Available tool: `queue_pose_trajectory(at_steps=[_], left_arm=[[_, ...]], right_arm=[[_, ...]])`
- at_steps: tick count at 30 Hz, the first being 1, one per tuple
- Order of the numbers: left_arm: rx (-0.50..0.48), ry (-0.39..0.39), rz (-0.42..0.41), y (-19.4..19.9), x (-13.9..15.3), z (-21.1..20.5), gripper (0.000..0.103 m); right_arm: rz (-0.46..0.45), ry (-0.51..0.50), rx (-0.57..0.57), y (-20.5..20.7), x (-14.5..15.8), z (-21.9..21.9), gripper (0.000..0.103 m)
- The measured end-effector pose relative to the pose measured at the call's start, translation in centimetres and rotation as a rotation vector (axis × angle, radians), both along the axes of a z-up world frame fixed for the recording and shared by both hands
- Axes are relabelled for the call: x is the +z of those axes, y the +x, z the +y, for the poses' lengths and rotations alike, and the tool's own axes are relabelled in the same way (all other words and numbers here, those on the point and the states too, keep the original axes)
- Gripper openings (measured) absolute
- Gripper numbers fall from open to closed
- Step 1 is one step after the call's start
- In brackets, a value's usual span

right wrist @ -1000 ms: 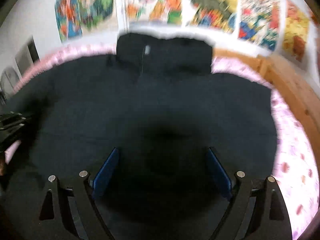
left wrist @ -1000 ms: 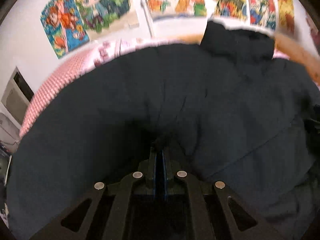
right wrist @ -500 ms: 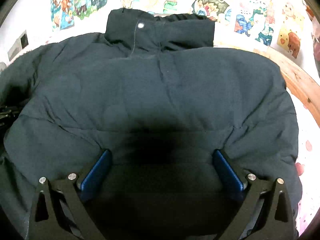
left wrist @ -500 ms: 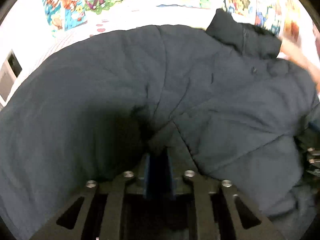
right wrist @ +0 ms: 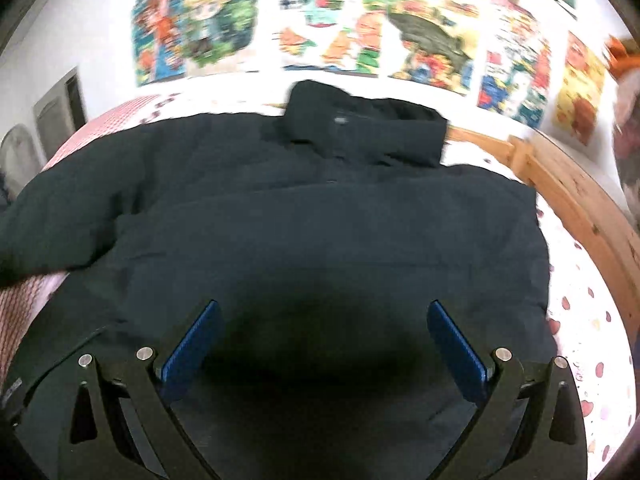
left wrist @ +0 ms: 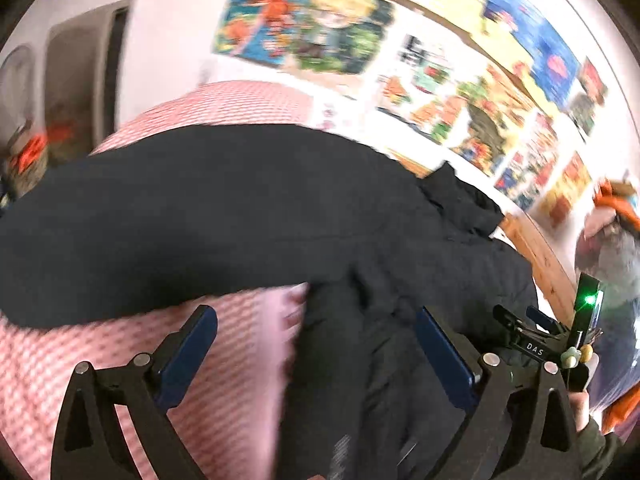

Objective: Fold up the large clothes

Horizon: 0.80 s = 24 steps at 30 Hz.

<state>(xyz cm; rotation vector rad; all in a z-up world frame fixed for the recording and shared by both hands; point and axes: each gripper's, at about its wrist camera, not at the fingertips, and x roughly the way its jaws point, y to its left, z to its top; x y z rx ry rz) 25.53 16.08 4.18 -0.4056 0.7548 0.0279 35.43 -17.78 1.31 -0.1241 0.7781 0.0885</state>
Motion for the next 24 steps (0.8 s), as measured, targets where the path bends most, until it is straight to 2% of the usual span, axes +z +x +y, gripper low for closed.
queue_pose_trajectory(at_steps=[3, 6, 11, 14, 18, 20, 24], left_arm=[[0.025, -0.088, 0.034, -2.1, -0.7, 3.5, 0.101], [0.103, -0.178, 0.032, -3.9, -1.6, 7.0, 0.102], [0.306, -0.375, -0.025, -6.2, -4.3, 12.5, 0.102], [0.392, -0.450, -0.060, -6.6, -5.5, 14.3, 0.102], [0.455, -0.461, -0.074, -5.5, -6.1, 14.8, 0.100], [0.480, -0.443, -0.060, -5.0, -6.4, 14.7, 0.096], [0.579, -0.365, -0.006, -4.8, -7.1, 14.6, 0.068]], right_arm=[[0.014, -0.066, 0.077, -0.3, 0.2, 3.5, 0.101], [0.028, -0.117, 0.140, 0.4, 0.3, 6.8, 0.101], [0.070, -0.115, 0.112, 3.1, -0.7, 10.6, 0.101], [0.094, -0.150, 0.077, 4.9, -2.4, 11.9, 0.101], [0.166, -0.172, 0.051, 6.2, -5.9, 13.0, 0.101], [0.150, -0.148, 0.042, 5.9, -6.8, 12.7, 0.101], [0.064, -0.158, 0.041, 4.3, -7.9, 12.5, 0.102]])
